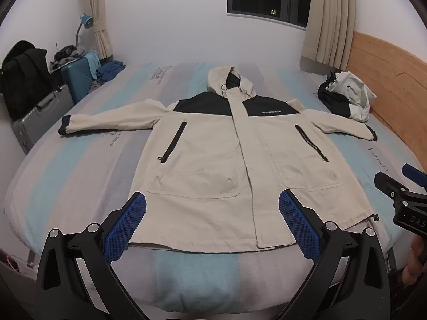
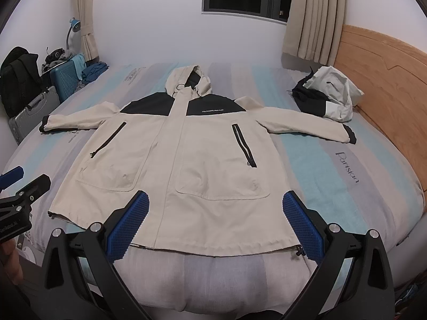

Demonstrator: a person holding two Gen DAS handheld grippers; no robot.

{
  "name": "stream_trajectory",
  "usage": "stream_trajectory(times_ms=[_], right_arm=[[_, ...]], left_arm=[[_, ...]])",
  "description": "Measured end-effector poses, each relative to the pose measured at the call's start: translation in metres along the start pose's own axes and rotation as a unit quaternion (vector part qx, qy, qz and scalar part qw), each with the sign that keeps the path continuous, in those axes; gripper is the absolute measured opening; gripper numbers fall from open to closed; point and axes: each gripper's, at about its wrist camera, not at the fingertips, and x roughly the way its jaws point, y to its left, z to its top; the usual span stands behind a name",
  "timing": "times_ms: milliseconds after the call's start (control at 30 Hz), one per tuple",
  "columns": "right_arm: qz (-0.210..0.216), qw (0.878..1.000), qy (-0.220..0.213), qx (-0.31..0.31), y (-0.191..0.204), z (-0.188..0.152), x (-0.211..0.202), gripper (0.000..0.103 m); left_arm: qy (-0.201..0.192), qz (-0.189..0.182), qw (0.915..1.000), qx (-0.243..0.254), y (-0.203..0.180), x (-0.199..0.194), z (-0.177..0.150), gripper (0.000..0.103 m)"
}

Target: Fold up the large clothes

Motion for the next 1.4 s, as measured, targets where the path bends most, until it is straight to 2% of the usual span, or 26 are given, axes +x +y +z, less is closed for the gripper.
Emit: stream_trajectory(times_ms=[1167, 1400], right_arm=[[0.000, 1.000, 0.005, -0.003, 0.005, -0.003, 0.006, 0.096], [0.015, 1.000, 0.015, 0.004, 0.009, 0.008, 0.033, 0.096]], left_arm=[[0.008, 0.003, 1.0000, 0.005, -0.003, 0.008, 0.001, 0.097], [0.010, -0.017, 0.9997, -0.012, 0.006, 0.029, 0.009, 0.097]])
